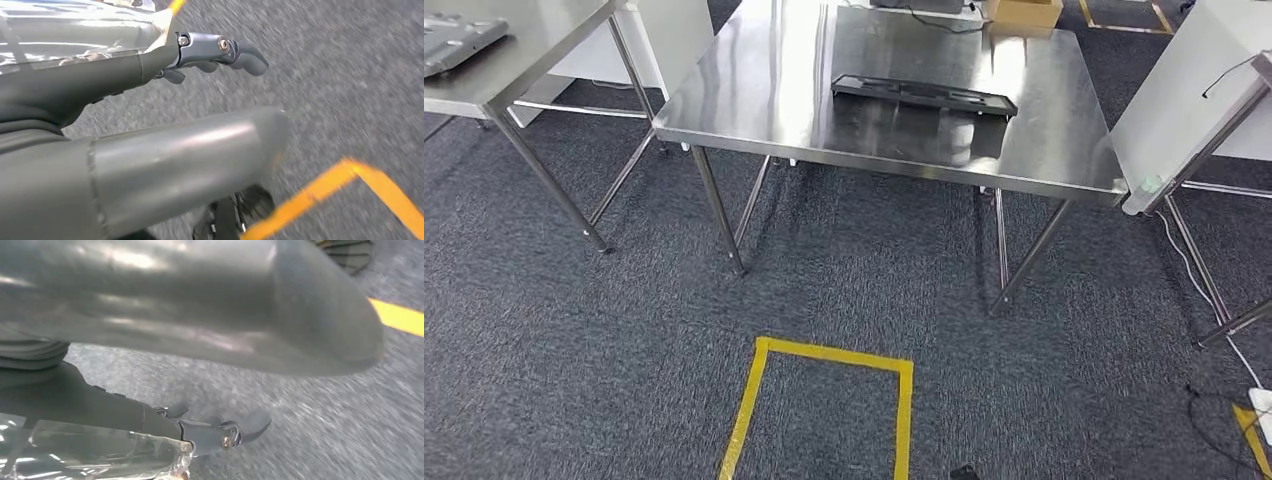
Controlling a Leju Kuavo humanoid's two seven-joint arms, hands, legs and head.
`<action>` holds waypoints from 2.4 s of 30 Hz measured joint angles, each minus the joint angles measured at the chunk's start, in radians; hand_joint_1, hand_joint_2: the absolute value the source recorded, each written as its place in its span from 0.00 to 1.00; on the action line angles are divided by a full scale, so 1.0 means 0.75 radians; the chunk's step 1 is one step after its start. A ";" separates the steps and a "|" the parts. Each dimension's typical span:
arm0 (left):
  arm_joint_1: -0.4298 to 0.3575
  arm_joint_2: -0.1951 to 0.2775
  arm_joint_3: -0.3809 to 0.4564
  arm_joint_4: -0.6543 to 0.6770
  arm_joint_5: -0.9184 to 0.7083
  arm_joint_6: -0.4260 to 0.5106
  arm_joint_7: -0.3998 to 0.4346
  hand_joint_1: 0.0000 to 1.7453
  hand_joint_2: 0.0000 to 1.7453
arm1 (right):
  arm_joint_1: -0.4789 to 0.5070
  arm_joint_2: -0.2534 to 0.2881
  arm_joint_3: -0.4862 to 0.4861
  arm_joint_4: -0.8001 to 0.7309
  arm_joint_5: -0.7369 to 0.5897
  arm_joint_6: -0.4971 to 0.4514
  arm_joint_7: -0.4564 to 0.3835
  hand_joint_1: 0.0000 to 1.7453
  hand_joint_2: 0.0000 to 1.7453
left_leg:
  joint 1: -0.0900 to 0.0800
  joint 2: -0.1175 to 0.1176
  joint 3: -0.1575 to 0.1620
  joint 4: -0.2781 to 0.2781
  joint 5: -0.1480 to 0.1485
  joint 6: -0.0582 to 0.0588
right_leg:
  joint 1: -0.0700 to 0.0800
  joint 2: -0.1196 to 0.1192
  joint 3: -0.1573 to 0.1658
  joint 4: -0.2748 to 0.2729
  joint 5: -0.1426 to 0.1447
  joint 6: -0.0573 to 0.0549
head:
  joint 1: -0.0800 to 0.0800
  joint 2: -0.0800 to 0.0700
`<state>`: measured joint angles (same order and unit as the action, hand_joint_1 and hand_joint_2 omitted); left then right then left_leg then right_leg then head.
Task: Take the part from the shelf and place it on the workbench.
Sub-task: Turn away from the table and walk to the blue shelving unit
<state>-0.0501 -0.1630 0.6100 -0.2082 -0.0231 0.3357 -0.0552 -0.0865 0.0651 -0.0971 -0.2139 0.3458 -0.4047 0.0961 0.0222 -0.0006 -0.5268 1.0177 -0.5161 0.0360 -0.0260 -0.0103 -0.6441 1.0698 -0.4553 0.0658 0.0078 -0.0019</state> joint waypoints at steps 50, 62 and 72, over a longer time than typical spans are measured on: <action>-0.013 0.001 -0.026 0.001 -0.133 0.012 -0.049 0.00 0.00 | -0.068 0.002 -0.071 0.005 0.003 -0.084 -0.007 0.00 0.00 | -0.010 -0.011 -0.255 0.353 -0.092 -0.061 | 0.013 -0.023 0.187 -0.110 -0.062 -0.091 | -0.001 0.000; -0.010 0.001 -0.024 0.001 -0.122 0.024 -0.084 0.00 0.00 | -0.086 0.003 -0.069 0.006 0.045 -0.045 0.015 0.00 0.00 | -0.022 0.027 -0.072 0.002 0.074 0.001 | 0.034 -0.076 0.172 -0.077 -0.087 -0.040 | 0.005 0.000; -0.005 -0.004 -0.018 0.001 -0.108 0.027 -0.105 0.00 0.00 | -0.080 0.003 -0.067 0.009 0.067 -0.032 0.030 0.00 0.00 | -0.022 -0.094 -0.099 -0.003 0.110 0.007 | 0.019 0.054 0.176 -0.062 -0.102 -0.009 | 0.010 0.000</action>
<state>-0.0540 -0.1659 0.5962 -0.2075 -0.1042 0.3563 -0.1337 -0.1467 0.0672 -0.1472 -0.2071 0.3959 -0.4284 0.1187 0.0058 -0.0710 -0.6013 1.0155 -0.4340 0.0410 -0.0115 0.0305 -0.5120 1.0234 -0.5322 0.0591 0.0152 -0.0019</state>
